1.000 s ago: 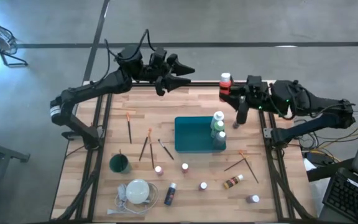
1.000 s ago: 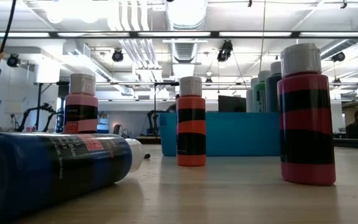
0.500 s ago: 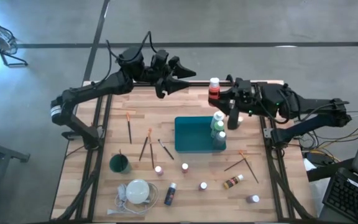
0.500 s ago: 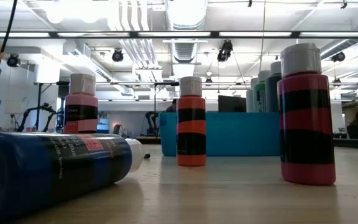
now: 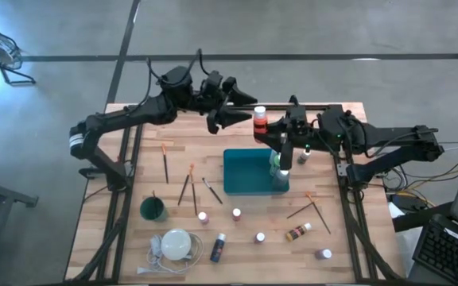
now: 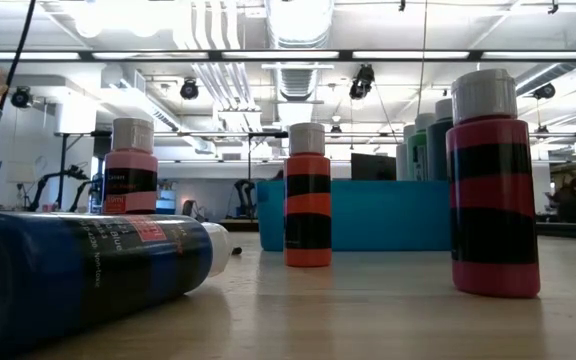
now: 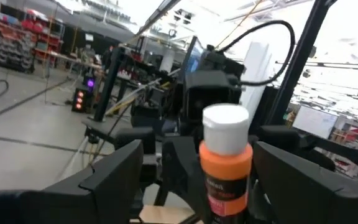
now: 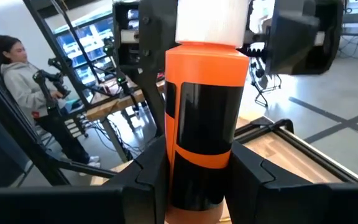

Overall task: Pick & Place Paint Supplies
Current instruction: Put the orange paint bottle into the blue bin

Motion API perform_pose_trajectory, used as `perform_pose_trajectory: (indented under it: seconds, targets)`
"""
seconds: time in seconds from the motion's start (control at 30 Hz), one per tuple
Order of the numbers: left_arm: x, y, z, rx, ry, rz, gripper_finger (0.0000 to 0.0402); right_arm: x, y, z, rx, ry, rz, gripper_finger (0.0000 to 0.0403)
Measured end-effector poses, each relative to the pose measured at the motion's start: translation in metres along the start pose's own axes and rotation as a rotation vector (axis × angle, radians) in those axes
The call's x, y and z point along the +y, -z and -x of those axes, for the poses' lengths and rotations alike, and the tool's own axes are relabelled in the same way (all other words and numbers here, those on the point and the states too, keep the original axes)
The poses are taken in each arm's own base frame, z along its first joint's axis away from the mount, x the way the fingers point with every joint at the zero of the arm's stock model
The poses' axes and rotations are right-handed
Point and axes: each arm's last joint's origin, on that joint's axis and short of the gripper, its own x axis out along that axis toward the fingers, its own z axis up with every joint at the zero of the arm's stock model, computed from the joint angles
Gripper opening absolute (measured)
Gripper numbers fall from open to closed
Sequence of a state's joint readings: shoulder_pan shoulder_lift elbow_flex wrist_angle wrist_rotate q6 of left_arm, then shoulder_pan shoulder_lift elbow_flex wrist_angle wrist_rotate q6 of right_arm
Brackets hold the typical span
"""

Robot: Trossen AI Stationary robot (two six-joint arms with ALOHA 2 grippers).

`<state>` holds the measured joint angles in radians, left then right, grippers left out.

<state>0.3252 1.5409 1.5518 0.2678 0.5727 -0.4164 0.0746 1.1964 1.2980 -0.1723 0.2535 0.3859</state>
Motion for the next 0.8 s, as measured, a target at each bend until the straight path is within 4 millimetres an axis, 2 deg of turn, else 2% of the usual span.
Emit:
perform_pose_trajectory:
  seconds: [0.27,0.47,0.67,0.8]
  targets:
    - [-0.004,-0.002,-0.012,-0.013,0.057,-0.004,0.0309,0.0,0.0,0.001,0.002,0.002,-0.004,0.0105]
    - [-0.005,0.001,-0.021,-0.004,0.088,-0.004,0.0309,0.0,0.005,-0.006,0.023,0.01,-0.001,0.0105]
    - [-0.004,0.001,-0.021,-0.007,0.082,-0.006,0.0309,0.0,0.004,-0.006,0.02,0.009,-0.002,0.0105]
    - [-0.004,0.001,-0.021,-0.01,0.071,-0.004,0.0294,0.0,0.005,-0.006,0.024,0.003,-0.002,0.0104]
